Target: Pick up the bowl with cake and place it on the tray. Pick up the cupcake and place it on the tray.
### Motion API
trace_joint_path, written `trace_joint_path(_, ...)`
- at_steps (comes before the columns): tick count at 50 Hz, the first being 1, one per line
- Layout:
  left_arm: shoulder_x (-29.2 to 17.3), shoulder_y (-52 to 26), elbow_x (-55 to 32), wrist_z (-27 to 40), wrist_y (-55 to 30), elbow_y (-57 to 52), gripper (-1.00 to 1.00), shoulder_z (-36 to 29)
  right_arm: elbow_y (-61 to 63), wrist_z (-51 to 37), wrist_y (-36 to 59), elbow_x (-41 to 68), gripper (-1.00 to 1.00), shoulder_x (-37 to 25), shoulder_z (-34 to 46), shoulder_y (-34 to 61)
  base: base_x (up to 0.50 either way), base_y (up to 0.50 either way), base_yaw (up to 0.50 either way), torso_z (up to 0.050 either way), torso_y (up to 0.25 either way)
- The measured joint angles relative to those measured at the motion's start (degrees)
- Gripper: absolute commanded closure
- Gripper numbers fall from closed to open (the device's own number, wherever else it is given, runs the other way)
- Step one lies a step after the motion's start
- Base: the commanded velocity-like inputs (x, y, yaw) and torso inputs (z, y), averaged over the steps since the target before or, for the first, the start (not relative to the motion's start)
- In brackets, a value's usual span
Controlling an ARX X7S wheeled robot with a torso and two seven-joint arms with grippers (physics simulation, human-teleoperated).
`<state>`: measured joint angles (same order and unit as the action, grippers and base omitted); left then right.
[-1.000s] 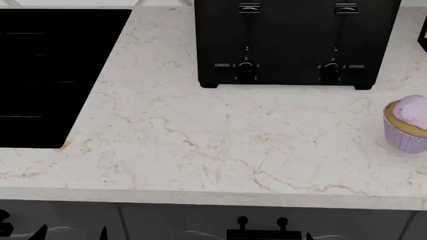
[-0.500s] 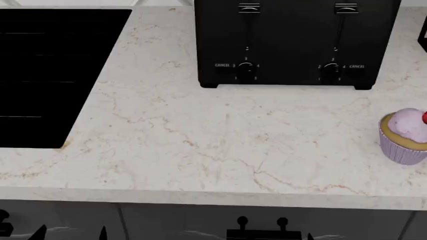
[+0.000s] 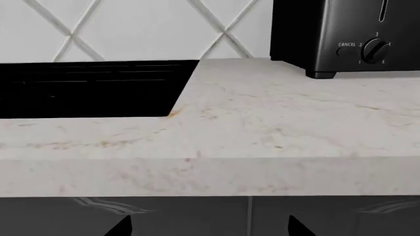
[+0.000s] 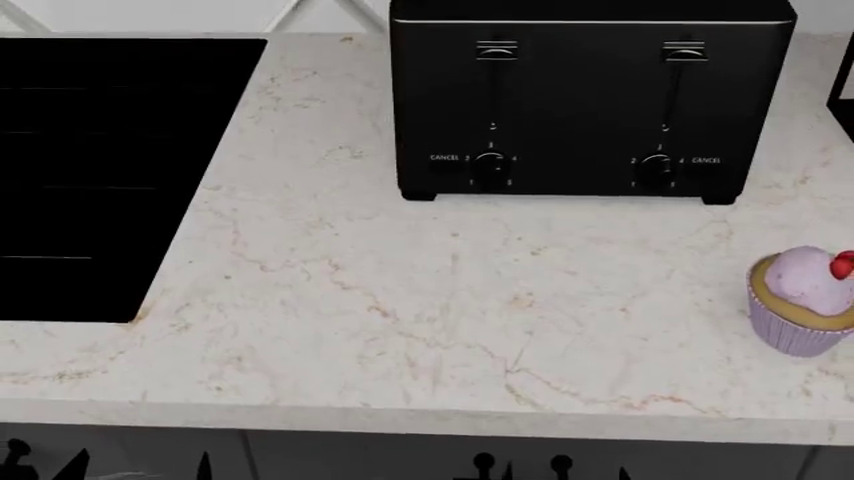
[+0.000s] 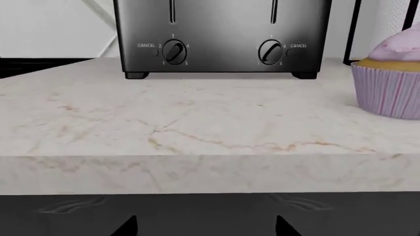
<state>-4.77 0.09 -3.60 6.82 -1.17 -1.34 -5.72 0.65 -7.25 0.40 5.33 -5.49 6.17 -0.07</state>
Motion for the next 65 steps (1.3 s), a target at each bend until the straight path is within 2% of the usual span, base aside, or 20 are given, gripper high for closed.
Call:
trace_joint_path(31, -1.9, 0.1, -2.1, 2.0, -0.4, -0.7, -1.0, -2.1, 0.5, -2.0, 0.4, 2.0, -1.0, -1.7, 1.6, 0.1, 0.0, 0.0, 0.0, 0.05, 0.0)
trace_joint_path(45, -2.7, 0.2, -2.0, 2.9, -0.3, -0.8, -1.0, -3.2, 0.5, -2.7, -0.4, 2.0, -1.0, -2.4, 2.5, 0.0, 0.0, 0.0, 0.0, 0.0, 0.0)
trace_joint_path(53, -3.0, 0.3, -2.6, 3.2, -0.2, -1.2, -1.0, -3.5, 0.7, -3.1, -0.4, 2.3, -1.0, -2.6, 2.8, -0.1, 0.0, 0.0, 0.0, 0.043, 0.0)
trace_joint_path(65, -3.6, 0.2, -2.3, 3.9, -0.3, -1.1, -1.0, -4.4, 0.9, -3.6, -0.6, 3.1, -1.0, -2.9, 3.2, -0.2, 0.0, -0.03, 0.0, 0.0, 0.0)
